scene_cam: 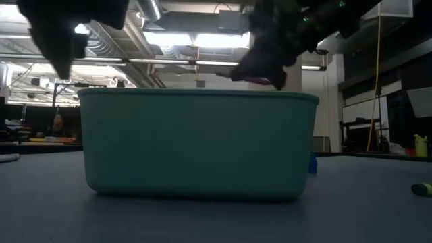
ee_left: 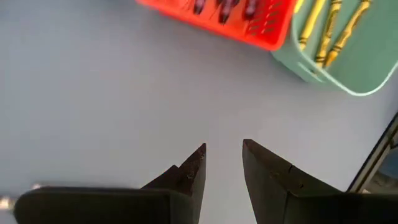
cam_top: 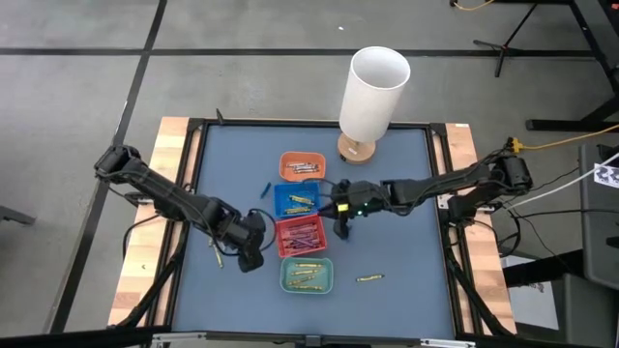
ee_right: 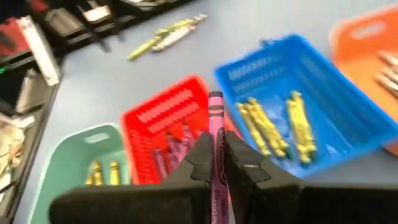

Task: Sort crayons
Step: Put the purple crayon into the red bin

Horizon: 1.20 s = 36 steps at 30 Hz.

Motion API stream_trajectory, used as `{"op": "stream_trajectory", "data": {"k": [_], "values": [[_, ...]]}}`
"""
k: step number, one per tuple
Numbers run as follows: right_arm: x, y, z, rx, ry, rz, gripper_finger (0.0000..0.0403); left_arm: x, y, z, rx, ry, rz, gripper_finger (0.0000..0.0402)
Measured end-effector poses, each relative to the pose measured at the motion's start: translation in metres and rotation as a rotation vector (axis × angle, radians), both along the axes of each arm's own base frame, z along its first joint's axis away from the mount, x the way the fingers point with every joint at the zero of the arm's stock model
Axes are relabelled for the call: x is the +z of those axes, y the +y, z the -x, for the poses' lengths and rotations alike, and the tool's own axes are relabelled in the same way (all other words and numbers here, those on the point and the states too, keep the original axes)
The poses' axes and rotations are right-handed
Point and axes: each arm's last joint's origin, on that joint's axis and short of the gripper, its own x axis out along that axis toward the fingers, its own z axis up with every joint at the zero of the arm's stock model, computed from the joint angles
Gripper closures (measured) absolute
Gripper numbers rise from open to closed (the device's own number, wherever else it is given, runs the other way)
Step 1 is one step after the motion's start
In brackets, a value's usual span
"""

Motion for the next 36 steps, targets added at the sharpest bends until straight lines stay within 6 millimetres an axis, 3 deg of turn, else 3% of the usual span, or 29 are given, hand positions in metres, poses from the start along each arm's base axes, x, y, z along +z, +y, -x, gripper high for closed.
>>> {"op": "stream_trajectory", "data": {"k": [7,12,20,36], "values": [[-0.005,0.026,-0.014,0.146,-0.158,0.118,0.0382,-0.001,-0.013,0.010,0.091,0.040,0.006,0.0312],[-0.025,0.037,-0.026,0.183,-0.181,0.156,0.0382,-0.002,-0.022,0.017,0.187,0.051,0.020,0.0312],[-0.048,0.036,-0.035,0.116,-0.154,0.196,0.0381,-0.004,-0.035,0.033,0.358,0.127,0.041,0.0312],[-0.045,0.035,-0.036,0.086,-0.178,0.206,0.0381,-0.005,-0.051,0.060,0.617,0.220,0.026,0.0312]]}}
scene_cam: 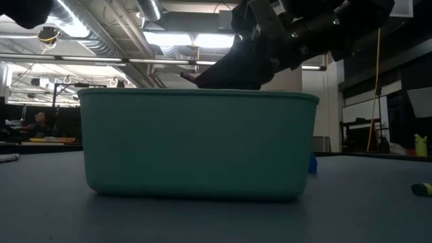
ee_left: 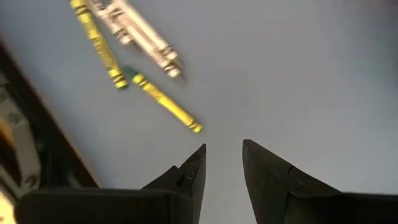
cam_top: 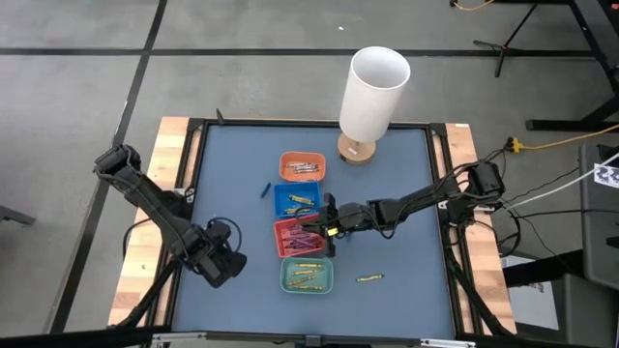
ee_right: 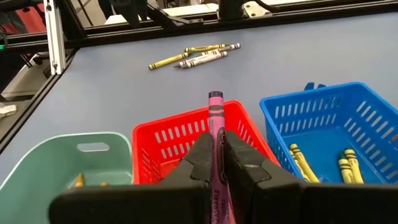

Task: Sort crayons
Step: Put the purple crayon into the red bin, then put the green crayon into the blue bin

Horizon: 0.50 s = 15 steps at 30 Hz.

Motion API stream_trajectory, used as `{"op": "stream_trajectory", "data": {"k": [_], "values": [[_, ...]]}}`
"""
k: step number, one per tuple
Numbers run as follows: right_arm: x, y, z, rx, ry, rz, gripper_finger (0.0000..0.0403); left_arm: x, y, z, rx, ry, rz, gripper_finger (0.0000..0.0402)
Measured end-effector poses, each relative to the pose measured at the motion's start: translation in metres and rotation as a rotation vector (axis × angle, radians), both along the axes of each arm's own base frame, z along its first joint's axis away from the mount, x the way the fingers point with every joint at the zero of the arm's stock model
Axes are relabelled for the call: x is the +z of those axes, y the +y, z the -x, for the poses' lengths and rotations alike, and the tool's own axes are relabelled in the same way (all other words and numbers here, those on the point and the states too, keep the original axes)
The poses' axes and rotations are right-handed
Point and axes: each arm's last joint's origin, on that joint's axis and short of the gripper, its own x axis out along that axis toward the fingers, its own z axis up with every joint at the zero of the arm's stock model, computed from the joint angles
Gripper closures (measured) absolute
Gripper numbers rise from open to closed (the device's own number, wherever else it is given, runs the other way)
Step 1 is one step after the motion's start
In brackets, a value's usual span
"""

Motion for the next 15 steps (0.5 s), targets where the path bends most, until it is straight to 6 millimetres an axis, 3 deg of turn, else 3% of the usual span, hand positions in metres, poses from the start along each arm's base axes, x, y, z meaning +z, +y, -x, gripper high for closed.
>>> {"op": "stream_trajectory", "data": {"k": [15], "values": [[0.0003,0.0000,-0.0001,0.000,-0.003,-0.002,0.0271,-0.0048,-0.0088,0.0094,0.107,0.034,-0.025,0.0312]]}}
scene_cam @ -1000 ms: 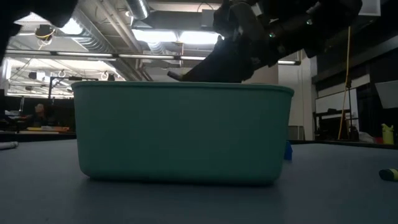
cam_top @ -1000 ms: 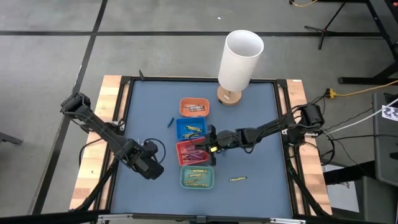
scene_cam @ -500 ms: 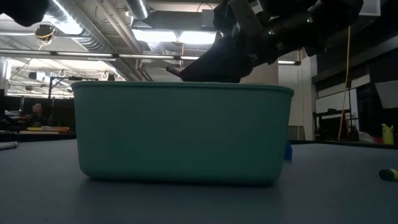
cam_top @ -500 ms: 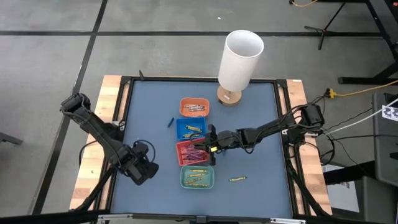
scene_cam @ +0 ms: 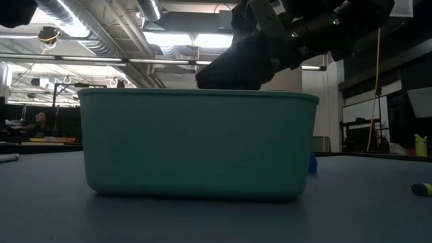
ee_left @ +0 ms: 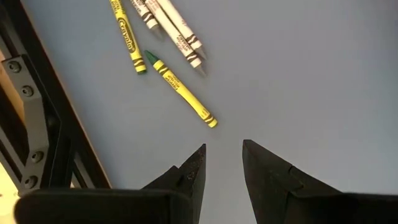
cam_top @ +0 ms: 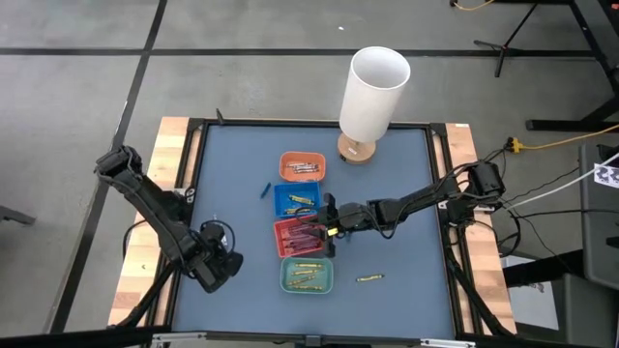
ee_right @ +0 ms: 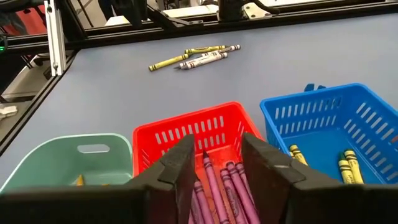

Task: Sort crayons
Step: Put the green crayon into the blue bin

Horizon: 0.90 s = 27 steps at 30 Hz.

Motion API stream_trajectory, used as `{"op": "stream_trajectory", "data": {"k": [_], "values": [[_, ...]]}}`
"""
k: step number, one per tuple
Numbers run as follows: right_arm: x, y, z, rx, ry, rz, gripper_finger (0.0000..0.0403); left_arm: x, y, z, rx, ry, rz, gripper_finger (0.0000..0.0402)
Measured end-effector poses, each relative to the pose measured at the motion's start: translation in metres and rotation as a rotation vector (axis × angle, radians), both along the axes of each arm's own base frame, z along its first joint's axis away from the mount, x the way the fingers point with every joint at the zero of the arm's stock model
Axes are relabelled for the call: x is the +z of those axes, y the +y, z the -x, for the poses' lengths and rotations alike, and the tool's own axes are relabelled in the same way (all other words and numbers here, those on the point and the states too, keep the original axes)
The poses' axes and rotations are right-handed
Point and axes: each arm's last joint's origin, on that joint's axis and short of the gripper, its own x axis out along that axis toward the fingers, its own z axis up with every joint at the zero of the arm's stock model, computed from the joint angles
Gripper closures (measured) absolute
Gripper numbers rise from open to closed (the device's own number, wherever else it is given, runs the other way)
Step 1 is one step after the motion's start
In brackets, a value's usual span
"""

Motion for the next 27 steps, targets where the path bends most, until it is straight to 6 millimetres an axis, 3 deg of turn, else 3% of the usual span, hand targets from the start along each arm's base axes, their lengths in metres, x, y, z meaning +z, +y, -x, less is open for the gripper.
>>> {"op": "stream_trajectory", "data": {"k": [7,27], "values": [[0.007,-0.001,0.006,0.029,0.037,0.053,0.0273,-0.022,-0.009,-0.007,0.041,0.064,-0.065,0.0311],[0.088,-0.014,0.073,0.046,0.110,0.121,0.0274,-0.058,-0.018,-0.017,0.222,0.143,-0.178,0.0311]]}}
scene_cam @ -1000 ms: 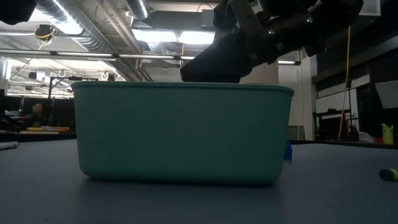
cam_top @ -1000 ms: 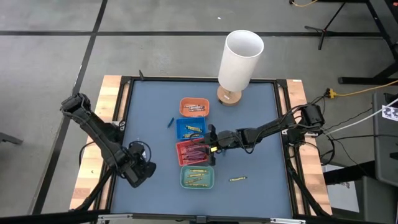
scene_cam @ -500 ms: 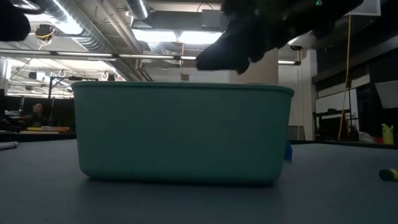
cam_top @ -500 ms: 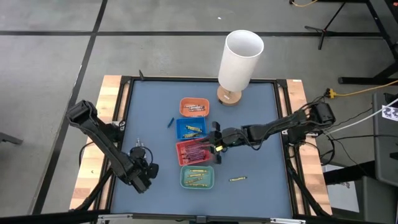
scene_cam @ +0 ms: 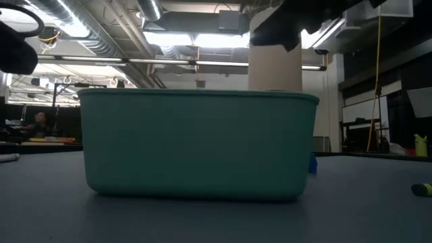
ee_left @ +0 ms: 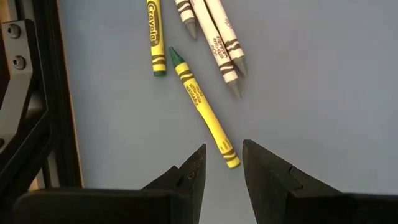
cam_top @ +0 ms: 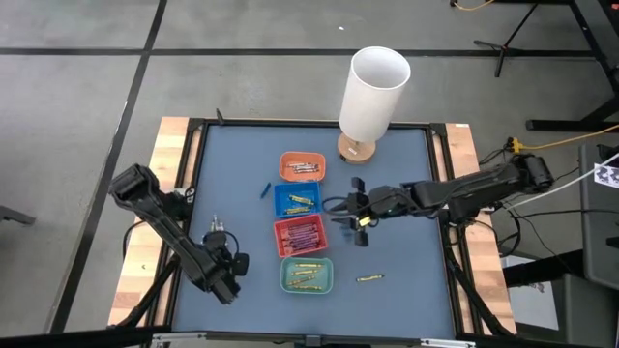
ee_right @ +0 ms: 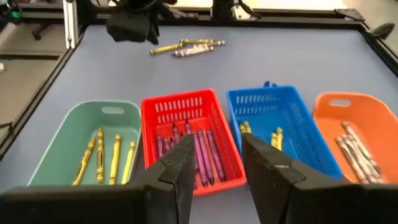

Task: Sort crayons
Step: Put the green crayon into the blue bin

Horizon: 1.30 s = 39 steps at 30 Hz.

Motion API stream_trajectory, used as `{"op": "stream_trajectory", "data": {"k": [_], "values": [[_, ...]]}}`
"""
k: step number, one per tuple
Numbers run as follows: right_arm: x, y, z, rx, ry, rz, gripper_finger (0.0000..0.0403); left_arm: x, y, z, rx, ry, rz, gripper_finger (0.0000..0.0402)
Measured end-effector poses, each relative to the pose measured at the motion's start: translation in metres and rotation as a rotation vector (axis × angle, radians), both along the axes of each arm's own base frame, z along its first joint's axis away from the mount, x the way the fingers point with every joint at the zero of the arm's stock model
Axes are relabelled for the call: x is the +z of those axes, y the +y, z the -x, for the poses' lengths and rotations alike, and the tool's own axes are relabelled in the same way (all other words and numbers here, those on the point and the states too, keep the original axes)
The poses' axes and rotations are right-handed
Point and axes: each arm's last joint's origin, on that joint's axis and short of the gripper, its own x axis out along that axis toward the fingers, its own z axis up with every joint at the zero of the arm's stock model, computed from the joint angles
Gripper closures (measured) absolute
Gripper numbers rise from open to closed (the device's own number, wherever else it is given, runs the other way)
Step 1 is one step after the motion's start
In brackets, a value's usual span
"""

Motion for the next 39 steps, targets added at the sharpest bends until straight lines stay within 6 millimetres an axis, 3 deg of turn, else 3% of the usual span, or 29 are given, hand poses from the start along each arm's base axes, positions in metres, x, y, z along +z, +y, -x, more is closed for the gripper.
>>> {"op": "stream_trajectory", "data": {"k": [11,18,39], "values": [[0.021,-0.006,0.028,0.000,0.012,0.002,0.0274,-0.019,-0.002,-0.004,0.012,0.052,-0.056,0.0311],[0.020,-0.006,0.030,-0.001,0.028,0.004,0.0274,-0.032,-0.003,-0.005,0.032,0.084,-0.093,0.0311],[0.014,-0.007,0.033,-0.008,0.100,0.020,0.0274,-0.040,-0.006,-0.008,0.030,0.082,-0.095,0.0312]]}}
